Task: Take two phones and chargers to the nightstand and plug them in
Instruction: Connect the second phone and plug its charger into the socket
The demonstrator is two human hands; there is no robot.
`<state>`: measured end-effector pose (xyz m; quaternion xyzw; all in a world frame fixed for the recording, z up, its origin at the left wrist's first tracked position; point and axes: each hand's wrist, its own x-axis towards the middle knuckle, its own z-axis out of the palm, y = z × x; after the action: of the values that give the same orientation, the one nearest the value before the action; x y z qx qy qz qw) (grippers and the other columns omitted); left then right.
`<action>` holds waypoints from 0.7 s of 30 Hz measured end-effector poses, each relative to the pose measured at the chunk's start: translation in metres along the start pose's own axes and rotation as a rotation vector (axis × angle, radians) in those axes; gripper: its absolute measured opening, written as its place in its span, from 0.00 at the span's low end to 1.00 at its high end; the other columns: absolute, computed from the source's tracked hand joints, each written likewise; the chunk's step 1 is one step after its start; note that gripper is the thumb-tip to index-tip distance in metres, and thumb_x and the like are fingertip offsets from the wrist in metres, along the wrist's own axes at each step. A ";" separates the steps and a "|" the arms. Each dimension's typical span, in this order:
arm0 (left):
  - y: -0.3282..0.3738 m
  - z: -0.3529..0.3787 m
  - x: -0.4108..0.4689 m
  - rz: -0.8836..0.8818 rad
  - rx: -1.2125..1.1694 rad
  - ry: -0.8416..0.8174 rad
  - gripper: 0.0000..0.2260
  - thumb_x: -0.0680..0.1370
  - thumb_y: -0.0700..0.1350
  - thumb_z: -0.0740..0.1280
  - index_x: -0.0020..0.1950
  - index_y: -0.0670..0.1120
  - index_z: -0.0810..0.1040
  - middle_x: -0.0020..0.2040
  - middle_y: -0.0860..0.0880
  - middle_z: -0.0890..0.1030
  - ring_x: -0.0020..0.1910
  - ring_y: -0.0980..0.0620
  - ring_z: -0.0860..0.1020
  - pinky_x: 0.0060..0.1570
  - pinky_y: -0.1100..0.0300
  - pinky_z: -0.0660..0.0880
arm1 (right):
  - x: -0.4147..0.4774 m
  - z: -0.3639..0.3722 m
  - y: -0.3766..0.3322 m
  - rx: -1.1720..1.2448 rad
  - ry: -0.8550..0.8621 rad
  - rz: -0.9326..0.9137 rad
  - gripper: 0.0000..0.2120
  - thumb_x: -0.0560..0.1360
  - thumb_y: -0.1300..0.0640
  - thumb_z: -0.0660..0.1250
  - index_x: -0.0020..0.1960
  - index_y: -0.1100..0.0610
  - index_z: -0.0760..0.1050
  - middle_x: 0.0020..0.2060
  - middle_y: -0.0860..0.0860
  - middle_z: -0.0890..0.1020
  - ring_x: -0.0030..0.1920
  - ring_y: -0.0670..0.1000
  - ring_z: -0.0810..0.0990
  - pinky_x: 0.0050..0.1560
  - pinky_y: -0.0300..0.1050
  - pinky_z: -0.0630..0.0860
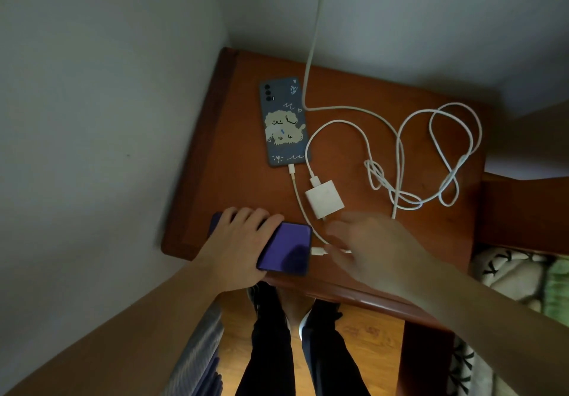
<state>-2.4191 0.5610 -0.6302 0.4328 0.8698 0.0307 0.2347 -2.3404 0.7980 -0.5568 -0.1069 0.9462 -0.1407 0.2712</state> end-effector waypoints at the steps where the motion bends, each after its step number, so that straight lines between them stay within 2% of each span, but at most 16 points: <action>1: -0.002 0.002 0.002 0.006 0.025 -0.029 0.40 0.62 0.58 0.76 0.71 0.48 0.67 0.61 0.45 0.77 0.57 0.43 0.77 0.60 0.42 0.70 | 0.021 -0.009 0.001 0.045 0.051 0.033 0.14 0.78 0.47 0.58 0.56 0.52 0.77 0.47 0.50 0.80 0.45 0.51 0.79 0.43 0.47 0.76; 3: -0.003 0.005 0.008 0.022 0.084 -0.068 0.40 0.63 0.57 0.75 0.72 0.49 0.65 0.63 0.46 0.76 0.60 0.43 0.74 0.62 0.42 0.67 | 0.042 -0.012 0.004 0.083 0.173 0.130 0.13 0.77 0.49 0.60 0.57 0.53 0.77 0.48 0.51 0.78 0.44 0.53 0.79 0.41 0.48 0.77; 6: -0.005 0.003 0.018 0.060 0.160 -0.079 0.41 0.62 0.53 0.77 0.71 0.49 0.65 0.63 0.45 0.75 0.59 0.42 0.74 0.62 0.41 0.66 | 0.058 -0.005 0.003 0.166 0.247 0.249 0.17 0.76 0.48 0.63 0.63 0.53 0.70 0.54 0.53 0.74 0.44 0.56 0.79 0.40 0.51 0.78; 12: -0.012 -0.007 0.033 0.136 0.231 -0.124 0.41 0.64 0.49 0.76 0.73 0.49 0.60 0.68 0.44 0.69 0.63 0.42 0.69 0.66 0.40 0.62 | 0.092 0.000 0.006 0.090 0.216 0.345 0.26 0.73 0.41 0.66 0.63 0.52 0.62 0.54 0.54 0.72 0.49 0.58 0.77 0.36 0.47 0.68; 16: -0.016 -0.014 0.040 0.173 0.221 -0.161 0.41 0.66 0.49 0.75 0.74 0.50 0.58 0.70 0.44 0.67 0.66 0.42 0.66 0.67 0.41 0.59 | 0.100 0.004 0.010 0.119 0.211 0.388 0.29 0.71 0.42 0.68 0.65 0.52 0.61 0.55 0.54 0.73 0.49 0.60 0.79 0.37 0.48 0.70; 21: -0.014 -0.024 0.047 0.192 0.247 -0.199 0.43 0.67 0.47 0.74 0.76 0.50 0.55 0.72 0.45 0.64 0.68 0.43 0.63 0.69 0.42 0.56 | 0.101 0.006 0.012 0.153 0.217 0.399 0.26 0.71 0.43 0.68 0.63 0.52 0.64 0.54 0.54 0.74 0.49 0.60 0.79 0.39 0.49 0.71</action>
<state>-2.4648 0.5919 -0.6303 0.5403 0.7941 -0.0970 0.2609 -2.4227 0.7799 -0.6142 0.1187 0.9587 -0.1664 0.1977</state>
